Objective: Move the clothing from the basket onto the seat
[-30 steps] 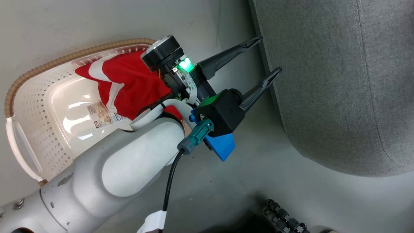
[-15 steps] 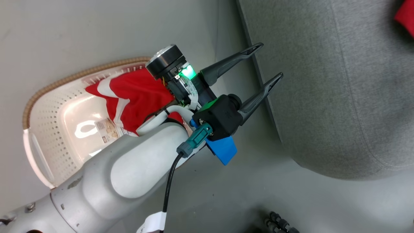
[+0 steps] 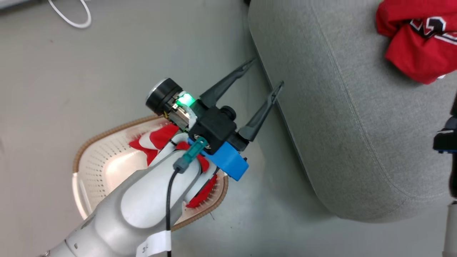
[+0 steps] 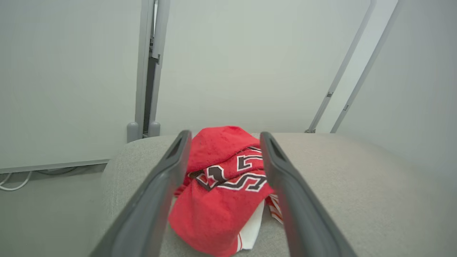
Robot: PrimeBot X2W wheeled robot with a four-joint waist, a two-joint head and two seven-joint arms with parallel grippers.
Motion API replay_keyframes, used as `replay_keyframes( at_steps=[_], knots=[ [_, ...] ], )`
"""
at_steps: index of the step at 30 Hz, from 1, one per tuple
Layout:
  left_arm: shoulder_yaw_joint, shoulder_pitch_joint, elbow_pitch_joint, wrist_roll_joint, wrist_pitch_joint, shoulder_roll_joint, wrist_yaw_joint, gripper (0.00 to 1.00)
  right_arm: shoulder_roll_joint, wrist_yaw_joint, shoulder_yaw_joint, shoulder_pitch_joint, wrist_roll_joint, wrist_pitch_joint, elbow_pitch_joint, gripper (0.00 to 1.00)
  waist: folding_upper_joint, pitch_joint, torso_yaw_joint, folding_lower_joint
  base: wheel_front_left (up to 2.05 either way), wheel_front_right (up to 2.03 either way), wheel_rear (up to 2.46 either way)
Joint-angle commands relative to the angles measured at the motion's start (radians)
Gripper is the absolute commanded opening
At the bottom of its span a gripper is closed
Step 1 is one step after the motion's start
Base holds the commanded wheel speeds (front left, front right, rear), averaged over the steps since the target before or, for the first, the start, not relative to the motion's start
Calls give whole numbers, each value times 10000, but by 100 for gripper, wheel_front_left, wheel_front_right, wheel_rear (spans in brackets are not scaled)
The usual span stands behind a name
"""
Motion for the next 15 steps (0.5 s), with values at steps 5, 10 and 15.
replay_keyframes(
  at_steps=[5, 10, 15],
  knots=[
    [1592, 1139, -502, 168, -46, 93, 285, 100, 11, 1, 1284, 498, 135, 7, -522, 100, 0, -1564, 971, 1, 0, 0, 0],
    [2677, 1929, -733, 382, -48, 52, 360, 100, 12, 1, 1938, 658, 176, 7, -547, 100, 0, -2122, 1461, 1, 0, 0, 0],
    [3930, 2850, -891, 736, -49, -121, 281, 100, 54, 1, 2492, 853, 208, 9, -453, 100, 0, -2672, 2044, 1, 0, 0, 0]
  ],
)
